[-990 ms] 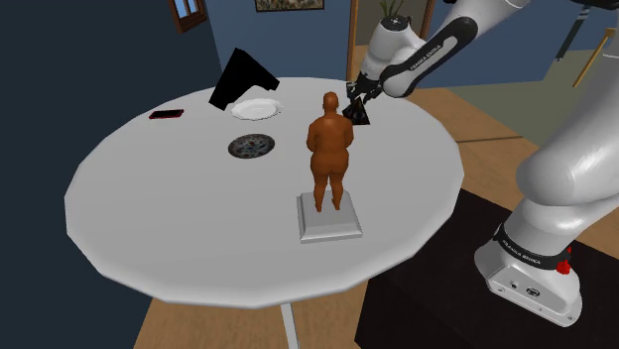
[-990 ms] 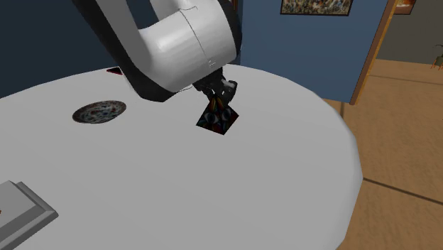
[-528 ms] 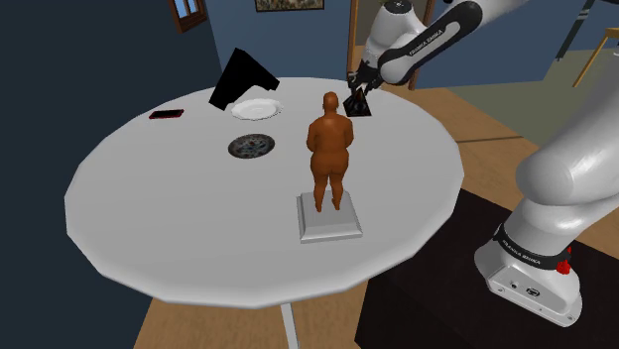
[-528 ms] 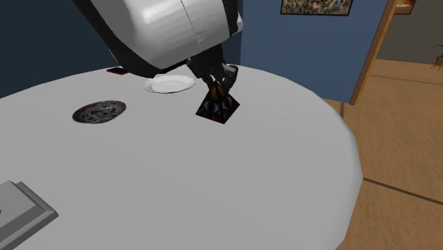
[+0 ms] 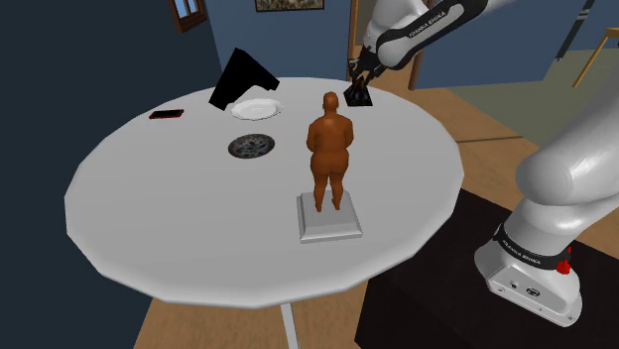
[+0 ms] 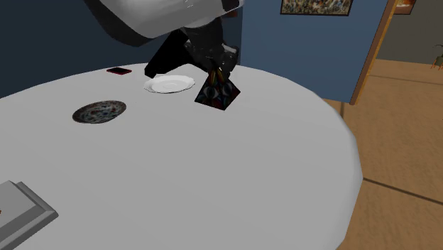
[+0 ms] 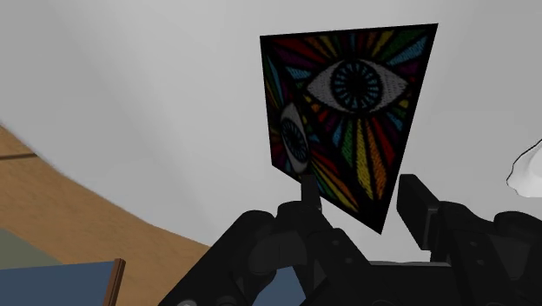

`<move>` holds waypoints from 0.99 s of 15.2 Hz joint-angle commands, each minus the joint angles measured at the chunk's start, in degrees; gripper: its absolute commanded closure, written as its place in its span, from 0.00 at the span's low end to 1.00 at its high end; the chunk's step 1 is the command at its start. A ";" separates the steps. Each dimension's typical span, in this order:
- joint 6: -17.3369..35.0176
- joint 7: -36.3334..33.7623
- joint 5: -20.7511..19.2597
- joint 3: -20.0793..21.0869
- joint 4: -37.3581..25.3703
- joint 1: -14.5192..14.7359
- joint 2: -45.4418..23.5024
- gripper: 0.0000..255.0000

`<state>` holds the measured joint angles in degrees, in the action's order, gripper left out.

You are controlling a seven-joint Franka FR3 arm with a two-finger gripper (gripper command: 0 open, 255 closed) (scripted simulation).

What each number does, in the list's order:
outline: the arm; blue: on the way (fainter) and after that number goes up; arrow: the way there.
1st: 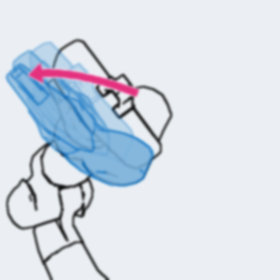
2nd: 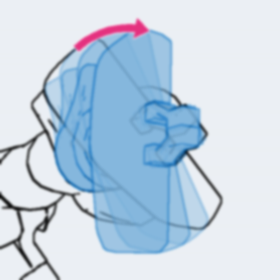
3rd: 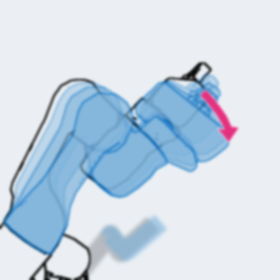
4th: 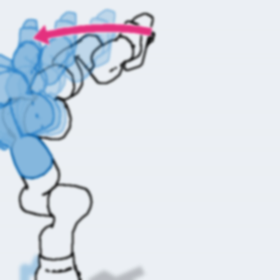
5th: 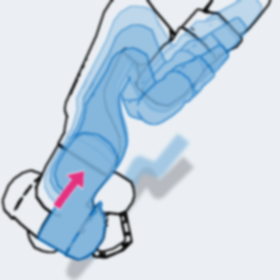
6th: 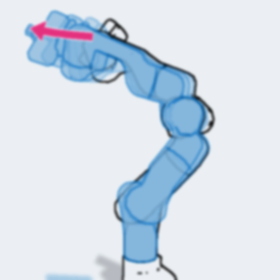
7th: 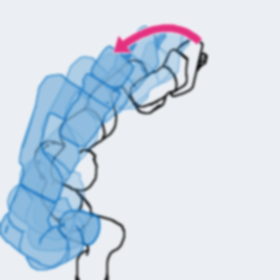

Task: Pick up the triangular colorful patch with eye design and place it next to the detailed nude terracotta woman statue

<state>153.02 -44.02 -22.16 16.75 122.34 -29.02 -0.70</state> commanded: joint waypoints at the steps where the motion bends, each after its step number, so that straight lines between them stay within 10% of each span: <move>1: -1.27 0.98 1.15 0.12 -0.67 0.08 0.72 1.00; 15: -10.92 6.75 7.14 0.18 -7.47 0.55 4.21 1.00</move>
<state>142.85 -37.67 -15.38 16.96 115.48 -28.49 3.31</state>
